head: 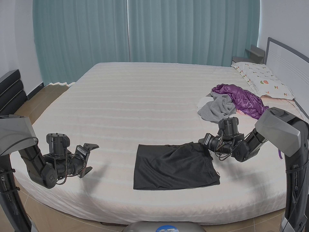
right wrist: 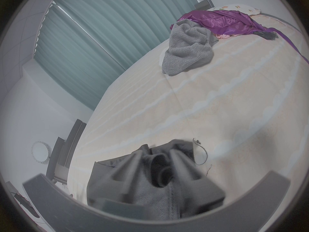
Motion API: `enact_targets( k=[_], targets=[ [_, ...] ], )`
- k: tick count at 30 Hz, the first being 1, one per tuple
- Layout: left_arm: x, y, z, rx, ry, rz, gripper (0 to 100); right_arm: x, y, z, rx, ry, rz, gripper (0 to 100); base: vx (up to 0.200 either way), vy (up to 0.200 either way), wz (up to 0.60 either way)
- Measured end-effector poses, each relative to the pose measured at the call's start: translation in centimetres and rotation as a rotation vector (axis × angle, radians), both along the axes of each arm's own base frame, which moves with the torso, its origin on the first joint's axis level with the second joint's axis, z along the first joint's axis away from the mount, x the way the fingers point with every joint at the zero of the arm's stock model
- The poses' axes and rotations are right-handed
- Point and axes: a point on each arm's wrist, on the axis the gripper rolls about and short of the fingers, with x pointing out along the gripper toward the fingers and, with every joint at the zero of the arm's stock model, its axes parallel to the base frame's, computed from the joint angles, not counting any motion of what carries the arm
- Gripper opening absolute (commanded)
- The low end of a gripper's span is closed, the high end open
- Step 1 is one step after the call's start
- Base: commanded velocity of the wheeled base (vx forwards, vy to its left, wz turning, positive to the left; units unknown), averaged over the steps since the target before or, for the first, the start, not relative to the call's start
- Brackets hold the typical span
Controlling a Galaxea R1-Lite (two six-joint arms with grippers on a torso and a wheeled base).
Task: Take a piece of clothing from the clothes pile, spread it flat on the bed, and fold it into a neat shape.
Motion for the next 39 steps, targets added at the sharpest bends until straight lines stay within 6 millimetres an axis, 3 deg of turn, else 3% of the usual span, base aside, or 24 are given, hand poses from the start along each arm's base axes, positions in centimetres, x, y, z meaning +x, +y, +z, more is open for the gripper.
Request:
enact_targets(
  k=[15, 19, 25, 34, 39],
  targets=[
    [0.2, -0.1, 0.1, -0.002, -0.008, -0.002, 100, 0.6, -2.0, 0.0, 0.01, -0.002, -0.056, 0, 0.0, 0.0, 0.0],
    [0.8, -1.0, 0.2, 0.036, -0.037, -0.031, 100, 0.6, -2.0, 0.0, 0.018, 0.002, -0.061, 0, 0.0, 0.0, 0.0],
    [2.9, -3.6, 0.7, 0.146, -0.127, -0.091, 100, 0.6, -1.9, 0.0, 0.036, 0.008, -0.072, 0, 0.0, 0.0, 0.0],
    [8.6, -9.0, 1.9, 0.175, -0.199, -0.179, 100, 0.6, -1.9, 0.1, 0.054, 0.001, -0.085, 0, 0.0, 0.0, 0.0],
    [11.1, -12.1, 0.6, 0.229, -0.18, -0.204, 100, 0.5, -1.8, 0.1, 0.059, 0.002, -0.089, 0, 0.0, 0.0, 0.0]
  ],
)
